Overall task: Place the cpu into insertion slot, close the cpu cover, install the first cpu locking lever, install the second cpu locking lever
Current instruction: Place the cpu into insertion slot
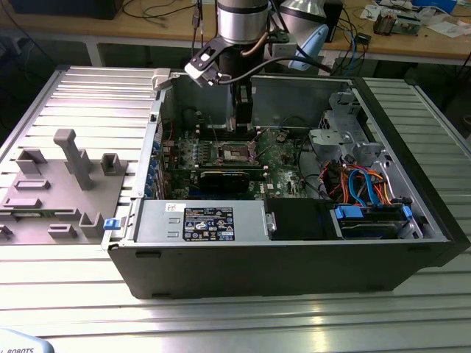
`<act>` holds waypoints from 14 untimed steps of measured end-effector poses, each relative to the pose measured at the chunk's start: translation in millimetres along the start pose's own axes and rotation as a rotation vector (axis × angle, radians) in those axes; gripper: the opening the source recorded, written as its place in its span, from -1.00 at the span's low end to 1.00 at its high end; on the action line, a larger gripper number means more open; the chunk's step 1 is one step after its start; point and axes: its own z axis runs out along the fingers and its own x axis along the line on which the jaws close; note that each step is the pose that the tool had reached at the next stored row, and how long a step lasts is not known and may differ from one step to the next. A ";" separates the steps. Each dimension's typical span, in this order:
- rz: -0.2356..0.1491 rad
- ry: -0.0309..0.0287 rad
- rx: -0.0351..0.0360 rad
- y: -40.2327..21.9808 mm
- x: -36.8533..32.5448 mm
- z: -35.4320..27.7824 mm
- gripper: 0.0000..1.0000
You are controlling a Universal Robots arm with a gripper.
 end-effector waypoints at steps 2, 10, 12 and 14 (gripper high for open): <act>0.000 0.0000 0.0000 0.0 0.0 0.4 0.08; 0.000 0.0000 -0.0001 -0.1 0.1 2.1 0.08; 0.000 0.0000 0.0000 -0.1 0.1 2.5 0.08; 0.000 0.0000 0.0000 -0.2 0.1 3.0 0.08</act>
